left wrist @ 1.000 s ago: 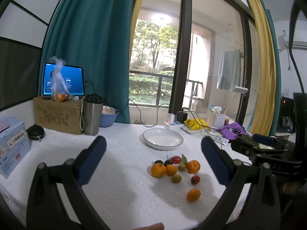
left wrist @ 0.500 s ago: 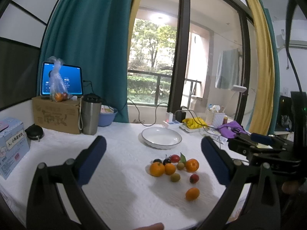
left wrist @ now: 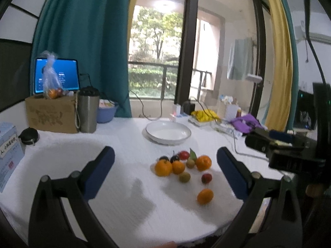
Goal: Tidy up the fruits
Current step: 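Grasp the orange with the left gripper while the right gripper reaches toward the red tomato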
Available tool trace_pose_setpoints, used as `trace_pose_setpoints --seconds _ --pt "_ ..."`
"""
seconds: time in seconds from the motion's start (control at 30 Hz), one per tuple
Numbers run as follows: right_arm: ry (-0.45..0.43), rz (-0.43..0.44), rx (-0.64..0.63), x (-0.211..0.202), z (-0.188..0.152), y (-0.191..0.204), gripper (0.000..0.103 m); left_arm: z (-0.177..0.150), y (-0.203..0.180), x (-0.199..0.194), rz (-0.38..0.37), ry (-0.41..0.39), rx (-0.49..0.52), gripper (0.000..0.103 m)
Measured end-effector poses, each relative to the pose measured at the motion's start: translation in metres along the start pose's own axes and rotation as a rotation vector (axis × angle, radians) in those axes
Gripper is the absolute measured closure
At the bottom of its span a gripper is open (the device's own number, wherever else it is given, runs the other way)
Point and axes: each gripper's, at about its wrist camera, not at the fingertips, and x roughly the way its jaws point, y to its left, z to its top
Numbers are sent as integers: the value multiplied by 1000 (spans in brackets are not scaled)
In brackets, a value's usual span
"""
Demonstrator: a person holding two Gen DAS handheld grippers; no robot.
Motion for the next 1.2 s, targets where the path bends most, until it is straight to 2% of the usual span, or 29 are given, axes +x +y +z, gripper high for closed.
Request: trace_pose_setpoints --seconds 0.17,0.33,0.53,0.6,0.63,0.7,0.83,0.9,0.93,1.0,1.1,1.17,1.2 --pt "32 -24 26 11 -8 -17 8 -12 -11 23 -44 89 18 3" --pt "81 -39 48 29 -20 -36 8 -29 -28 58 -89 217 54 3" --pt "163 0 65 54 -42 -53 9 -54 -48 96 -135 344 80 4" --pt "193 22 72 62 -49 -56 10 -59 -55 107 -144 380 100 19" --pt "204 32 76 66 -52 -57 13 -62 -58 112 -146 396 105 21" --pt "233 54 85 74 -58 -60 16 -68 -63 122 -157 432 115 38" --pt "260 108 89 84 -62 -59 17 -75 -71 131 -187 480 148 49" --pt "269 139 86 90 -63 -57 21 -79 -75 136 -217 522 157 60" --pt "274 150 83 93 -63 -55 25 -82 -75 139 -228 548 158 61" --pt "291 159 81 100 -65 -51 28 -83 -73 139 -228 560 153 67" --pt "322 197 72 111 -68 -44 32 -81 -67 138 -231 557 127 67" --pt "345 222 62 118 -69 -38 43 -79 -62 137 -223 548 118 67" --pt "352 230 55 120 -69 -35 45 -77 -59 137 -221 543 114 67"
